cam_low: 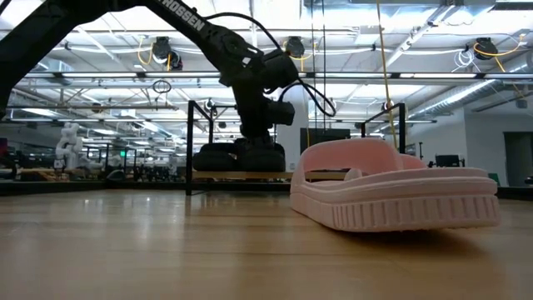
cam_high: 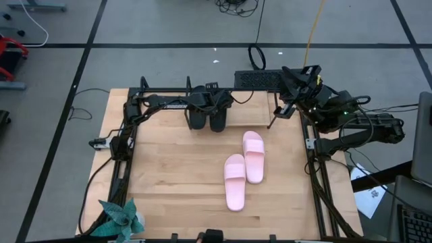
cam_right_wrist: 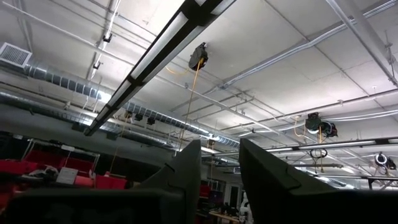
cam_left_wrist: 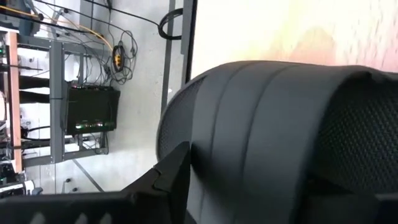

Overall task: Pick and place slides into the shelf
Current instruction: Put the black slide on the shelf

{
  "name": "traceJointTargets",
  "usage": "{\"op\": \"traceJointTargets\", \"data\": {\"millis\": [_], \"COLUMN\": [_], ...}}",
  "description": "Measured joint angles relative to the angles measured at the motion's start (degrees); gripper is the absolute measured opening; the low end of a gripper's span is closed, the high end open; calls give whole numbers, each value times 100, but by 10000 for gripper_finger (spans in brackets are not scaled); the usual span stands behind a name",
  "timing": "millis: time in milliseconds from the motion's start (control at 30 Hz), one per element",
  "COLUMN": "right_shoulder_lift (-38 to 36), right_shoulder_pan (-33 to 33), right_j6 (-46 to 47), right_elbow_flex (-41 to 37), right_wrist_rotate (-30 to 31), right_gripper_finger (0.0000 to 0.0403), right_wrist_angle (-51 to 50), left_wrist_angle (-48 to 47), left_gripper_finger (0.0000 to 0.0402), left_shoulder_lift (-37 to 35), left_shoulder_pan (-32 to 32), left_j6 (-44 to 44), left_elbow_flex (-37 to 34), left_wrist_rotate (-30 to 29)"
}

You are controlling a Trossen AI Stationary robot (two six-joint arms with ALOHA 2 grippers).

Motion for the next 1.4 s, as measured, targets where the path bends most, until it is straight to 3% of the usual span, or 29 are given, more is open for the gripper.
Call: {"op": "traceJointTargets", "data": {"millis": [467, 1400], "right_shoulder_lift": [0, 0], "right_shoulder_pan": [0, 0], "right_j6": [15, 107], "right_elbow_flex": [0, 0], "right_wrist_rotate": [0, -2], "right_gripper_finger": [98, 98], "right_wrist_angle": [-11, -11], "left_wrist_angle": [42, 199], "left_gripper_finger": [150, 150], "left_shoulder_lift": [-2, -11], "left_shoulder_pan": [-184, 210], "left_j6": [9, 275], "left_elbow_flex": [4, 11], "left_wrist_rotate": [-45, -76]}}
